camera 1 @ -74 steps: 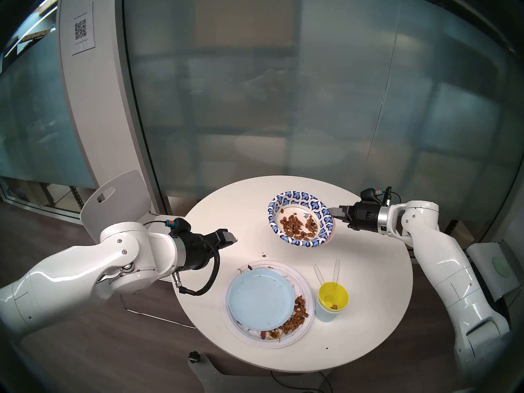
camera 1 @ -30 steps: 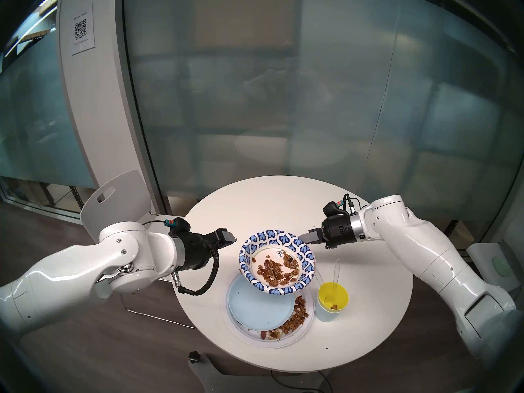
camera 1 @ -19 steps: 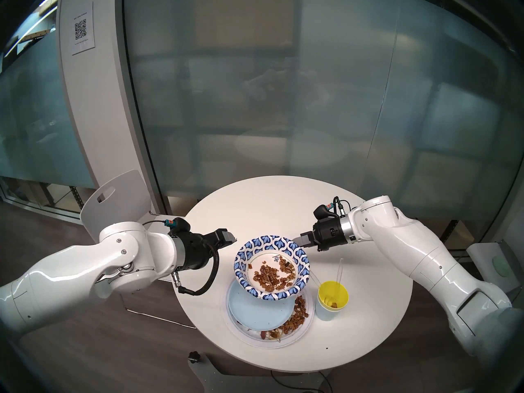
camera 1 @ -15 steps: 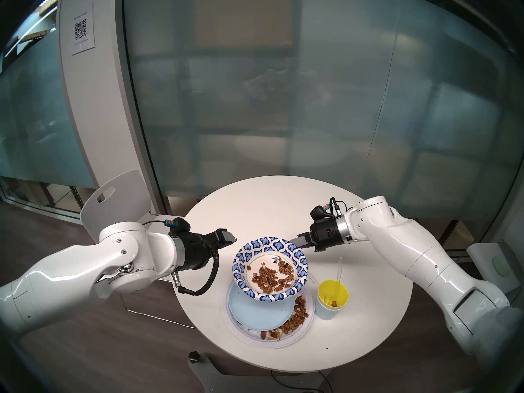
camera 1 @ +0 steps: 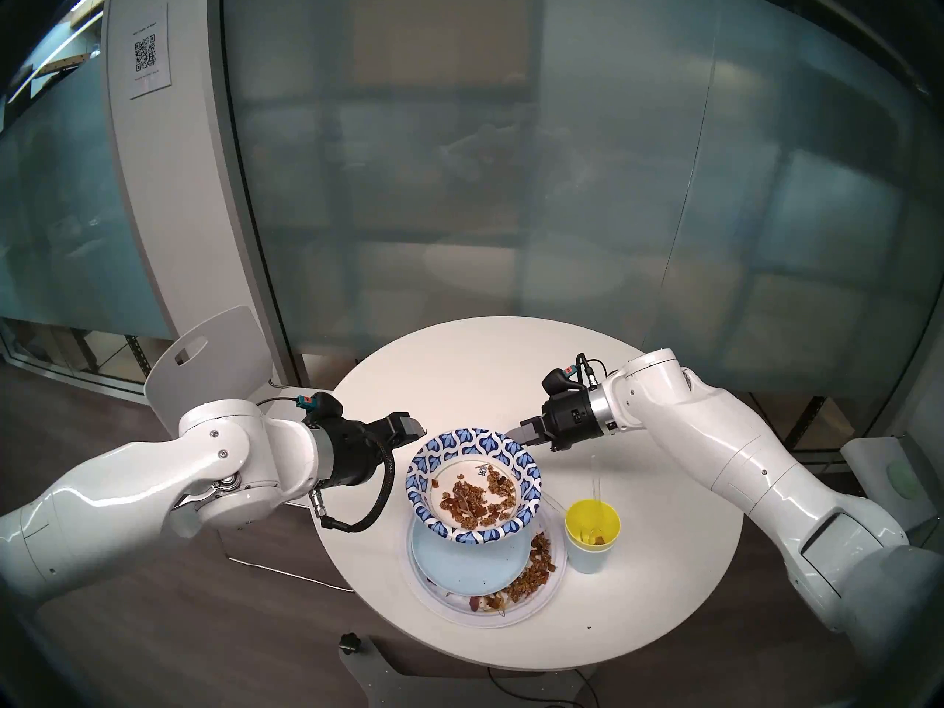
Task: Stack the plates into one stack
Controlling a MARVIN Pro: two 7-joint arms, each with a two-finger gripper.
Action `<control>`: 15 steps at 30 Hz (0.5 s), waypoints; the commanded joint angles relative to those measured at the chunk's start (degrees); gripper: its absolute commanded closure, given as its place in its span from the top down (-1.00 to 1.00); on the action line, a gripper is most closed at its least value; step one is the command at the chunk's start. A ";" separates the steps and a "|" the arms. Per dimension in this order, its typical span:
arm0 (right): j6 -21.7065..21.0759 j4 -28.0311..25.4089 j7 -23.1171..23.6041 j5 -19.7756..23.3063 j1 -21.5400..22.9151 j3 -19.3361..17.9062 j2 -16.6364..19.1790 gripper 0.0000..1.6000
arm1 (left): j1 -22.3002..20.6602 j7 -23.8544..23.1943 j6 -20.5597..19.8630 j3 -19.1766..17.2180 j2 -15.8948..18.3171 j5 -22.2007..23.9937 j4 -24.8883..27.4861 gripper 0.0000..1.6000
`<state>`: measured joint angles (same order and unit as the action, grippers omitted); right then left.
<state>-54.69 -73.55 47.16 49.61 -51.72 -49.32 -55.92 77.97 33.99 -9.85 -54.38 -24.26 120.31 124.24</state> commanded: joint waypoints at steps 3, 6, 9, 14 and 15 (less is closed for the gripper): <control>-0.31 -5.70 1.64 1.74 0.26 -3.01 4.25 -1.00 | -0.58 -0.33 0.04 -0.52 0.02 -0.09 0.59 1.00; -0.31 -7.94 1.33 2.42 -0.93 -4.12 5.59 -1.00 | -0.60 -0.35 0.06 -0.50 0.04 -0.08 0.59 1.00; -0.31 -9.41 0.40 3.12 -2.04 -5.49 6.39 -1.00 | -0.62 -0.38 0.07 -0.47 0.06 -0.08 0.60 1.00; -0.31 -10.12 -0.28 3.52 -2.77 -6.69 6.70 -1.00 | -0.64 -0.41 0.09 -0.44 0.09 -0.07 0.61 1.00; -0.31 -10.13 -0.30 3.57 -2.67 -6.84 6.61 -1.00 | -0.65 -0.42 0.10 -0.43 0.10 -0.07 0.61 1.00</control>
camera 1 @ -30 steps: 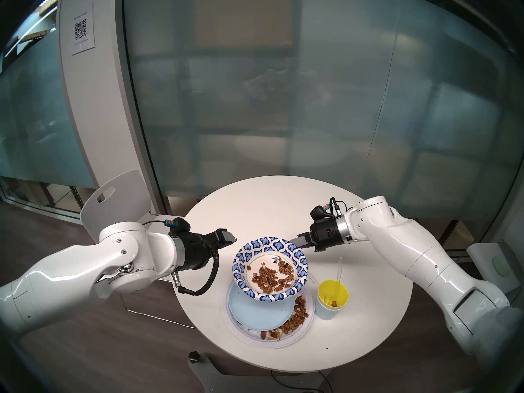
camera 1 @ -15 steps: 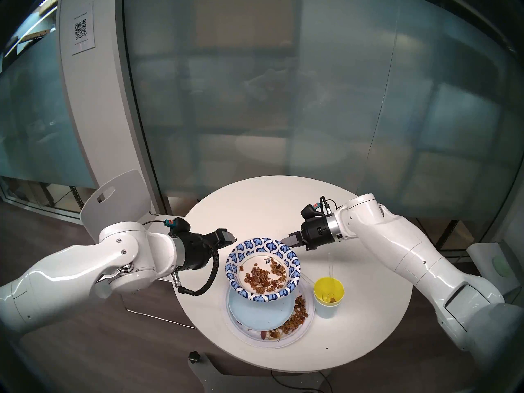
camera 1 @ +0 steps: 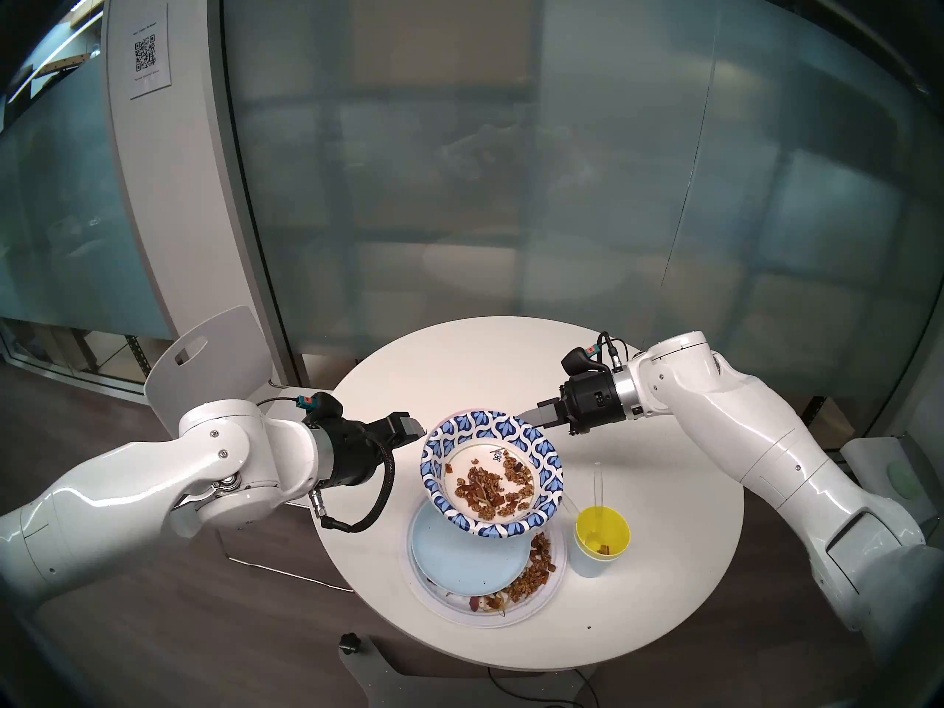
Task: Stack the plates into one stack
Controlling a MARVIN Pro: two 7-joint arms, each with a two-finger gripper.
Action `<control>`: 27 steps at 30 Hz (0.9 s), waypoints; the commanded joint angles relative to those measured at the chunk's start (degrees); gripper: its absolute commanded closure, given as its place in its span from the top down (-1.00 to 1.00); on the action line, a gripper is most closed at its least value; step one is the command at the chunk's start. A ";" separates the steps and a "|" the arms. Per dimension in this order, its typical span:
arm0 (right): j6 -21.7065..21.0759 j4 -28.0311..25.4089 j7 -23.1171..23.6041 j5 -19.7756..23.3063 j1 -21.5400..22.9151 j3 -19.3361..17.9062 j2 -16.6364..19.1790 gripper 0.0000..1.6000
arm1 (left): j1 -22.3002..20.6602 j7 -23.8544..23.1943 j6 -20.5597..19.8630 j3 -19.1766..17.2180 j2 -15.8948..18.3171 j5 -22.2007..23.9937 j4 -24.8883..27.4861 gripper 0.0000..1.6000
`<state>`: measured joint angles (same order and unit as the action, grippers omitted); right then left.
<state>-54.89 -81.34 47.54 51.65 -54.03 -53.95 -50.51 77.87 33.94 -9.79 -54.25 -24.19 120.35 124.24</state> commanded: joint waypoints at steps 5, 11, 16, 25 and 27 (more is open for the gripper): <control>-0.11 -0.47 -0.44 1.35 1.08 -1.91 -0.49 -1.00 | -0.59 -0.38 0.05 -0.52 0.05 -0.09 0.60 1.00; -0.11 1.52 -0.14 0.55 3.15 -0.72 -2.79 -1.00 | -0.63 -0.36 0.07 -0.47 0.05 -0.08 0.59 1.00; -0.10 4.10 0.29 -0.21 4.83 0.83 -5.03 -1.00 | -0.67 -0.36 0.09 -0.42 0.07 -0.06 0.59 1.00; 0.53 9.00 1.48 -2.01 7.69 4.21 -7.90 -1.00 | -0.74 -0.37 0.14 -0.34 0.11 -0.04 0.59 1.00; 0.64 9.97 1.73 -2.31 8.29 4.57 -8.54 -1.00 | -0.75 -0.36 0.14 -0.32 0.11 -0.04 0.58 1.00</control>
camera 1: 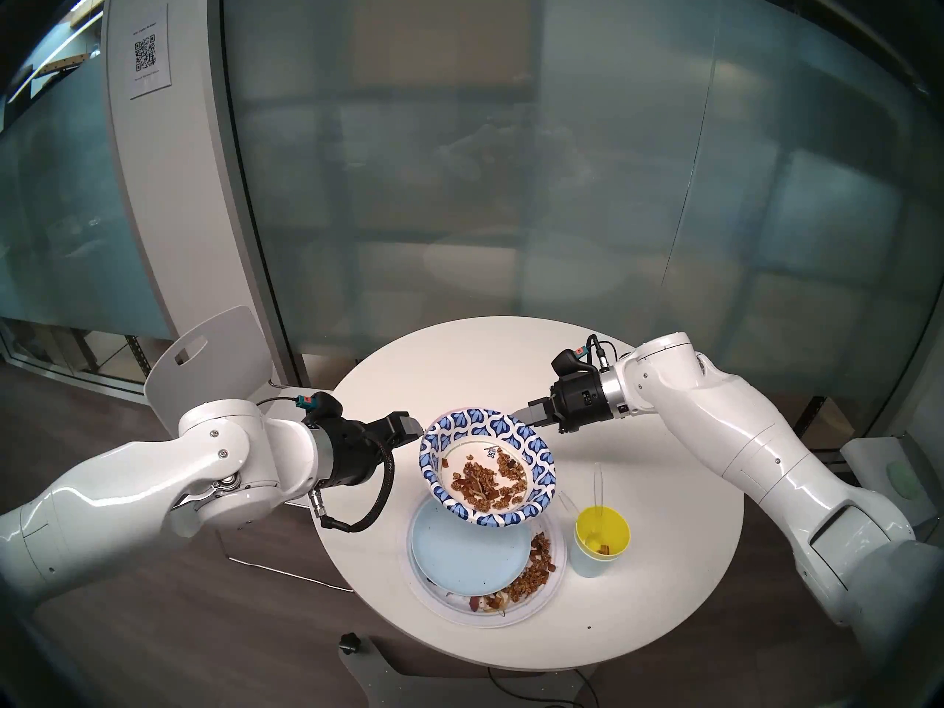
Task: Stack the plates into one stack
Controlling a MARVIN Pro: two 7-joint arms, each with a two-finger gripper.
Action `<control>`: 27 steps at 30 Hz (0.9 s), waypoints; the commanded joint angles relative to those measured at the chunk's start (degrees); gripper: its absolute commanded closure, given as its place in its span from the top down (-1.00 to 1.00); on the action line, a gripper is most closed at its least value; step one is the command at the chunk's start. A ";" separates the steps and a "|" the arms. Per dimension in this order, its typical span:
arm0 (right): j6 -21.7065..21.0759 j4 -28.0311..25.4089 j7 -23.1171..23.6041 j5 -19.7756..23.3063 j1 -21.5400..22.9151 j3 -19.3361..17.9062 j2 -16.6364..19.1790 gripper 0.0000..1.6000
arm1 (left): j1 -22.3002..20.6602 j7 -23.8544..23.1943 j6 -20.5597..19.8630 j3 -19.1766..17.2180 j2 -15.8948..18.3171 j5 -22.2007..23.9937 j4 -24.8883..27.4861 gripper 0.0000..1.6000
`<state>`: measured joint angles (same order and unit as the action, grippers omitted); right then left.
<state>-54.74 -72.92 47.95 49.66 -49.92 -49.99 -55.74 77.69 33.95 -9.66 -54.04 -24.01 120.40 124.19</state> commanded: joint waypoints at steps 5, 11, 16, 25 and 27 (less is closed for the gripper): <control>0.75 3.35 2.40 -1.21 5.61 1.52 -4.23 -1.00 | -0.62 -0.35 0.04 -0.48 -0.06 -0.07 0.64 1.00; 1.21 4.45 3.56 -1.75 6.36 2.10 -4.64 -1.00 | -0.62 -0.39 -0.05 -0.48 0.03 0.19 0.52 1.00; 1.56 5.10 4.29 -2.03 6.74 2.44 -4.59 -1.00 | -0.32 -0.81 -0.24 -0.46 0.68 0.10 0.23 1.00; 2.39 6.93 5.40 -2.35 7.77 3.69 -5.64 -1.00 | 0.45 -2.28 1.15 -1.97 3.84 1.22 -1.42 1.00; 2.40 7.33 5.54 -2.48 8.09 4.26 -6.18 -1.00 | 0.53 -2.69 1.88 -2.42 4.81 1.03 -2.55 1.00</control>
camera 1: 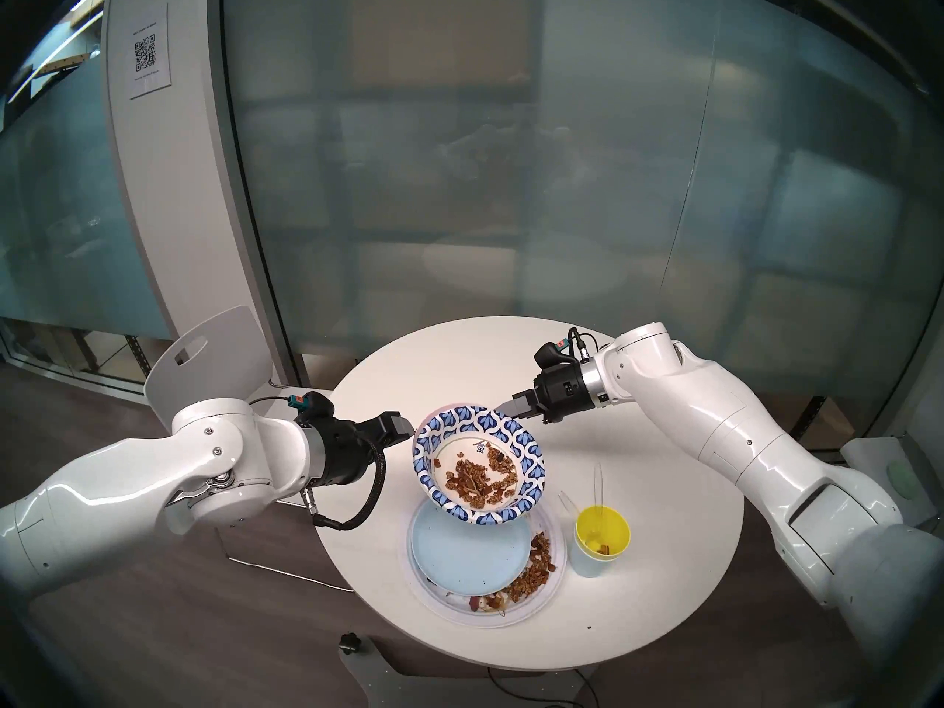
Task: Stack the plates into one stack
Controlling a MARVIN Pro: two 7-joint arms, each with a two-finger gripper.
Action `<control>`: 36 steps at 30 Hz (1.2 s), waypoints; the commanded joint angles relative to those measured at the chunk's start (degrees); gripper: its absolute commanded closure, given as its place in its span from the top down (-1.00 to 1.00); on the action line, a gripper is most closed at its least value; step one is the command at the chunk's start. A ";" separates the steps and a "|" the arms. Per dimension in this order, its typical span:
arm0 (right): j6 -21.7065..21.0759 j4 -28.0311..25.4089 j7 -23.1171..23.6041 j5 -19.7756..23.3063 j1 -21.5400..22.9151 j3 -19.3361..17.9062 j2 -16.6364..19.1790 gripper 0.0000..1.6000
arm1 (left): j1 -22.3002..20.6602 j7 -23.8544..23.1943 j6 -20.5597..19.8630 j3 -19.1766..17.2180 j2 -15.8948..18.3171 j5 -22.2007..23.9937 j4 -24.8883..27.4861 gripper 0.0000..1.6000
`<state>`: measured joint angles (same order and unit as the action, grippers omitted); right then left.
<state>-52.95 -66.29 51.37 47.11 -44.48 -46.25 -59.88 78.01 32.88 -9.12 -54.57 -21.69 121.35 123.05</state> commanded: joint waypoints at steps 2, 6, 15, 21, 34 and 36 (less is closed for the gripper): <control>0.83 1.09 2.22 0.06 2.82 0.78 -2.32 -1.00 | 0.26 -2.03 1.64 -2.34 3.26 0.56 -1.93 1.00; 1.05 1.81 2.70 -0.12 3.23 1.47 -2.57 -1.00 | 0.38 -2.64 2.00 -2.69 4.00 0.84 -2.76 1.00; 2.29 3.11 4.43 -0.54 3.05 4.15 -2.20 -1.00 | 0.70 -4.42 2.59 -2.67 4.92 1.47 -3.89 1.00; 3.00 4.36 4.48 -0.46 3.32 4.91 -2.90 -1.00 | 0.21 -4.41 3.36 -2.79 4.53 1.60 -3.86 1.00; 3.99 6.31 5.79 -1.27 3.82 7.88 -3.44 -1.00 | -0.15 -4.84 3.68 -2.53 4.70 1.98 -3.89 1.00; 4.18 6.27 5.90 -1.27 3.65 8.17 -3.25 -1.00 | -0.19 -4.89 3.54 -2.37 4.53 1.87 -3.99 1.00</control>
<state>-49.29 -59.01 55.15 45.71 -42.21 -38.11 -62.88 78.56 28.49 -5.50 -56.39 -16.94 123.72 118.91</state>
